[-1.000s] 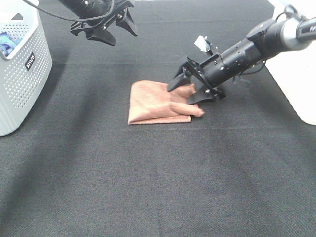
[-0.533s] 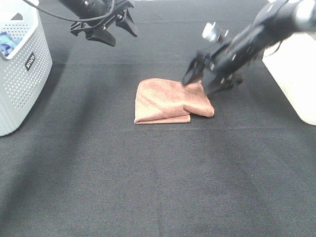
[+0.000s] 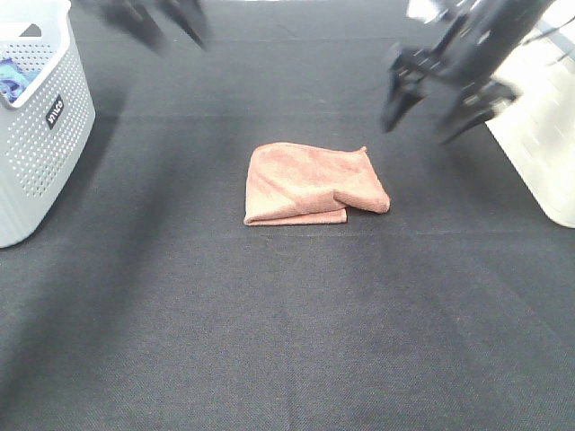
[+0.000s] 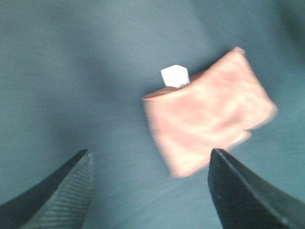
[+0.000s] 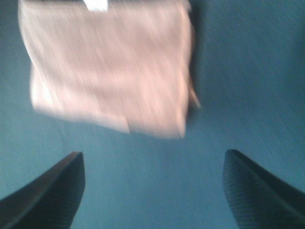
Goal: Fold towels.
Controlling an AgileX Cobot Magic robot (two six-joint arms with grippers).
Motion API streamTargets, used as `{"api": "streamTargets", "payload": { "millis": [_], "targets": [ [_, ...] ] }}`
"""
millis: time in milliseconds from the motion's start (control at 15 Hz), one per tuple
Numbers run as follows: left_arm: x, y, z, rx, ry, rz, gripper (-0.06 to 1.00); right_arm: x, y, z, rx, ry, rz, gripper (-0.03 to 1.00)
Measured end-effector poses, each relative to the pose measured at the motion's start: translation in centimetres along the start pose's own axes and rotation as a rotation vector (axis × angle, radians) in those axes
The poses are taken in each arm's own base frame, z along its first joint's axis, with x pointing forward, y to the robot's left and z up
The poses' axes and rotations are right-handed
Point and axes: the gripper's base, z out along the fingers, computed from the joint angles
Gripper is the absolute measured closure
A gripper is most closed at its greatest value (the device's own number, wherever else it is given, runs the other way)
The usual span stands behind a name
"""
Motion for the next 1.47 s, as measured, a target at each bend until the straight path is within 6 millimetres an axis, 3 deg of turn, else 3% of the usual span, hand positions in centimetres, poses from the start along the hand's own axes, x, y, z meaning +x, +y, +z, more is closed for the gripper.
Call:
{"api": "streamTargets", "payload": {
  "millis": [267, 333, 400, 533, 733, 867, 1200, 1267, 1333, 1467],
  "targets": [
    [-0.2, -1.0, -9.4, -0.144, -0.167, 0.04, 0.29, 1.2, 1.3, -5.6, 0.035, -0.087, -0.034, 0.21],
    [-0.2, -1.0, -9.4, -0.144, -0.167, 0.04, 0.29, 1.2, 1.3, -5.6, 0.035, -0.087, -0.034, 0.21],
    [0.8, -1.8, -12.8, -0.148, -0.212, 0.048, 0.29, 2.5, 1.9, -7.8, 0.044, -0.121, -0.047, 0.21],
    [3.4, -2.3, -15.7, -0.171, -0.202, 0.05, 0.29, 5.1, 2.4, -10.7, 0.067, -0.157, -0.063, 0.21],
    [9.0, -2.3, -18.0, -0.216, -0.133, 0.037, 0.29, 10.3, 2.7, -13.8, 0.123, -0.187, -0.086, 0.21],
    [15.4, -2.2, -19.1, -0.246, -0.064, 0.009, 0.29, 16.1, 2.6, -15.1, 0.152, -0.23, -0.091, 0.21],
    [27.7, -2.0, -19.6, -0.256, -0.002, -0.012, 0.29, 28.0, 1.6, -13.6, 0.172, -0.3, -0.09, 0.21],
    [30.0, -2.0, -19.9, -0.256, -0.018, -0.01, 0.29, 29.1, 1.5, -13.3, 0.175, -0.308, -0.093, 0.21],
    [32.9, -1.9, -20.1, -0.255, -0.051, -0.006, 0.29, 32.2, 1.0, -12.6, 0.194, -0.348, -0.107, 0.21],
    [36.4, -1.8, -19.9, -0.253, -0.099, 0.0, 0.29, 35.2, 0.6, -12.1, 0.218, -0.421, -0.127, 0.21]
  ]
}}
